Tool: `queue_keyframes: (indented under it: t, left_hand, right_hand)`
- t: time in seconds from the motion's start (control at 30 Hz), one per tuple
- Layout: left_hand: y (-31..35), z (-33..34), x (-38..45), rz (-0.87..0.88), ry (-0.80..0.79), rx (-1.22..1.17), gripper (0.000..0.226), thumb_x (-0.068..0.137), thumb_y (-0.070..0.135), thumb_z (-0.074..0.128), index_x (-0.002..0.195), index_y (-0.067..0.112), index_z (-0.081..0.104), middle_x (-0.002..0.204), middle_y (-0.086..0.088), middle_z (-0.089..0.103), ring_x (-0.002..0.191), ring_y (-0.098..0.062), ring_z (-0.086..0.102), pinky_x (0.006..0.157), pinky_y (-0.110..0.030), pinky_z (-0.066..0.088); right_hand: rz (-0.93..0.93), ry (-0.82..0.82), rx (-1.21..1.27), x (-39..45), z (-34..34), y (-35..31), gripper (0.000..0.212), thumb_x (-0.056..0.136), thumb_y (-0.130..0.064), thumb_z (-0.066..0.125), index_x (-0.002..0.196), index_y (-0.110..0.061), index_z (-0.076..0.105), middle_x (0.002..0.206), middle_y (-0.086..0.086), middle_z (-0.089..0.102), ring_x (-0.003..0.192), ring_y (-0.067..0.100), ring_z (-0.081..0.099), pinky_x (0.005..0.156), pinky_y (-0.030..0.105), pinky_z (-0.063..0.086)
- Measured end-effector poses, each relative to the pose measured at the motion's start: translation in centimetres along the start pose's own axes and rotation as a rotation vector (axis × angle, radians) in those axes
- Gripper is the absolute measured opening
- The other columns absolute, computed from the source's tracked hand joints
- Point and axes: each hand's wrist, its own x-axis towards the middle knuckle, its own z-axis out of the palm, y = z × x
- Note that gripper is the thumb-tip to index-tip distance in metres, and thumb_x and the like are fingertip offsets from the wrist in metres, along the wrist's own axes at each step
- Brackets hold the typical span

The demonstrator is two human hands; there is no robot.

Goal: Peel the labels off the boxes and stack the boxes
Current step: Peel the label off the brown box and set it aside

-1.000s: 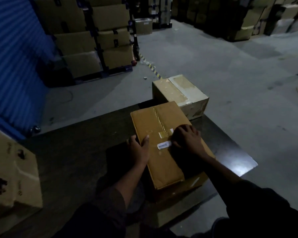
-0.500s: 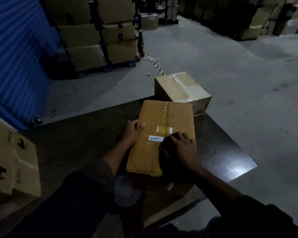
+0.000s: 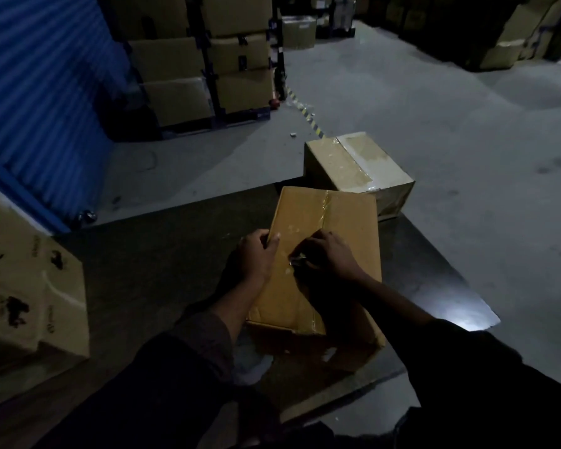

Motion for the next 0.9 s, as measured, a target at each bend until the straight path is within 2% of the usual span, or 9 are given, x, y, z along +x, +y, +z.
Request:
queue_keyframes:
  t: [0.1, 0.23, 0.43, 0.63, 0.7, 0.77, 0.9]
  left_hand:
    - [-0.14, 0.06, 0.09, -0.001, 0.012, 0.006, 0.031, 0.094, 0.034, 0.058, 0.116, 0.013, 0.066, 0.109, -0.006, 0.07, 0.099, -0.021, 0.063, 0.084, -0.035, 0.051]
    - [-0.14, 0.17, 0.08, -0.004, 0.026, 0.004, 0.032, 0.094, 0.035, 0.059, 0.117, 0.014, 0.065, 0.109, -0.005, 0.069, 0.1, -0.02, 0.063, 0.082, -0.033, 0.049]
    - [-0.07, 0.01, -0.05, -0.003, 0.035, 0.044, 0.034, 0.094, 0.039, 0.057, 0.118, 0.016, 0.065, 0.109, -0.004, 0.07, 0.099, -0.02, 0.064, 0.084, -0.035, 0.052]
    - [-0.11, -0.01, -0.03, 0.009, 0.039, 0.039, 0.035, 0.093, 0.038, 0.059, 0.117, 0.014, 0.067, 0.106, -0.004, 0.071, 0.096, -0.02, 0.066, 0.081, -0.034, 0.053]
    - [-0.07, -0.07, -0.08, 0.006, 0.042, 0.027, 0.035, 0.093, 0.037, 0.06, 0.117, 0.013, 0.067, 0.106, -0.006, 0.071, 0.096, -0.02, 0.066, 0.083, -0.037, 0.054]
    - [-0.13, -0.07, -0.14, 0.006, 0.034, 0.024, 0.035, 0.093, 0.039, 0.059, 0.118, 0.015, 0.066, 0.106, -0.005, 0.071, 0.096, -0.019, 0.065, 0.084, -0.039, 0.055]
    - [-0.32, -0.11, -0.03, 0.007, 0.023, 0.031, 0.035, 0.093, 0.041, 0.058, 0.117, 0.016, 0.066, 0.105, -0.004, 0.07, 0.095, -0.019, 0.066, 0.082, -0.038, 0.055]
  right_hand:
    - [0.018, -0.005, 0.03, -0.08, -0.31, -0.22, 0.029, 0.088, -0.036, 0.064, 0.115, -0.024, 0.064, 0.12, 0.005, 0.053, 0.113, 0.022, 0.048, 0.085, 0.03, 0.03]
    - [-0.008, -0.009, 0.032, -0.27, -0.6, -0.48, 0.034, 0.09, -0.034, 0.062, 0.123, -0.027, 0.062, 0.119, 0.008, 0.052, 0.111, 0.023, 0.047, 0.086, 0.032, 0.034]
    - [0.032, -0.057, 0.005, 0.12, -0.71, -0.76, 0.037, 0.091, -0.033, 0.061, 0.124, -0.015, 0.061, 0.124, 0.014, 0.049, 0.119, 0.029, 0.043, 0.088, 0.031, 0.029]
    - [0.031, -0.061, 0.014, -0.02, -0.62, -0.69, 0.037, 0.092, -0.034, 0.059, 0.128, -0.025, 0.059, 0.121, 0.012, 0.048, 0.116, 0.027, 0.043, 0.088, 0.032, 0.029]
    - [0.03, -0.06, 0.009, 0.01, -0.55, -0.64, 0.034, 0.091, -0.035, 0.059, 0.123, -0.024, 0.061, 0.119, 0.011, 0.049, 0.114, 0.027, 0.043, 0.083, 0.028, 0.026]
    - [0.041, -0.058, 0.015, 0.16, -0.47, -0.46, 0.034, 0.091, -0.035, 0.06, 0.122, -0.021, 0.061, 0.12, 0.011, 0.048, 0.115, 0.026, 0.043, 0.085, 0.029, 0.027]
    - [0.039, -0.067, 0.02, 0.2, -0.61, -0.57, 0.041, 0.091, -0.036, 0.061, 0.129, -0.022, 0.057, 0.121, 0.01, 0.048, 0.114, 0.023, 0.042, 0.088, 0.03, 0.031]
